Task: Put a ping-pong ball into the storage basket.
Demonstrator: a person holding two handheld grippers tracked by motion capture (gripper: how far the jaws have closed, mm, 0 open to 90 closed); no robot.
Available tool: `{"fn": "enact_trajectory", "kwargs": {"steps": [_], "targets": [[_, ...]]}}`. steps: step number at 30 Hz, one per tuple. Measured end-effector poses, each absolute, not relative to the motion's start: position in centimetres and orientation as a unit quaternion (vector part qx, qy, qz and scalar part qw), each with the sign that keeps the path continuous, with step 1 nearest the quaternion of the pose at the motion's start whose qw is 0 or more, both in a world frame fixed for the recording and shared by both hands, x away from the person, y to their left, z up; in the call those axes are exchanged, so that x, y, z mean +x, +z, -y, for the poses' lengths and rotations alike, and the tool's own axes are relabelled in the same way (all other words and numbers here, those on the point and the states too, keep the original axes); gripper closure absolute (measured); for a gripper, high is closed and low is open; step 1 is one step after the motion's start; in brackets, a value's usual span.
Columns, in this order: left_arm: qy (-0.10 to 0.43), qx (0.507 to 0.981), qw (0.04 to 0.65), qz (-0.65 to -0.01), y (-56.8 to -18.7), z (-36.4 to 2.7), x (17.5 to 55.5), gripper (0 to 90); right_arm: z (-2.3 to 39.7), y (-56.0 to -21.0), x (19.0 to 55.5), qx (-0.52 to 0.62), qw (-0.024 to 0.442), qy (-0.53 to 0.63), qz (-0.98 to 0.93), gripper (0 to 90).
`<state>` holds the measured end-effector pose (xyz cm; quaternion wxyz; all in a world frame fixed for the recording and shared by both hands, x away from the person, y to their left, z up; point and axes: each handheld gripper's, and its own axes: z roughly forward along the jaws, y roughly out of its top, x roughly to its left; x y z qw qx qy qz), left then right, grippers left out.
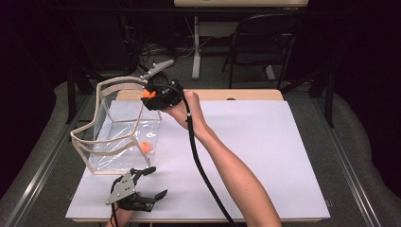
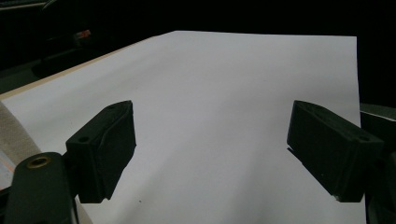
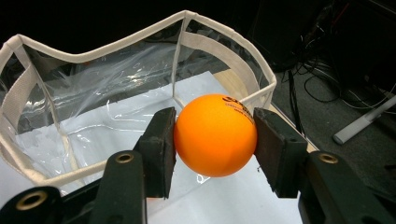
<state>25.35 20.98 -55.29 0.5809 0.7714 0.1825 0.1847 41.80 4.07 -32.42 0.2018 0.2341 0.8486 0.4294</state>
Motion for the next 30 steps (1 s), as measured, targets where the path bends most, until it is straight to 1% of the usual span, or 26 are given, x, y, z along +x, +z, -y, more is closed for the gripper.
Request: {"fn": "enact_trajectory", "kwargs": {"steps": [30], "targets": [[0.185, 0.772, 0.58, -0.183, -55.3, -21.0, 25.4, 15.6, -7.1, -32.6, 41.3, 0.217, 0.191, 0.434, -0.853, 50.8]]}}
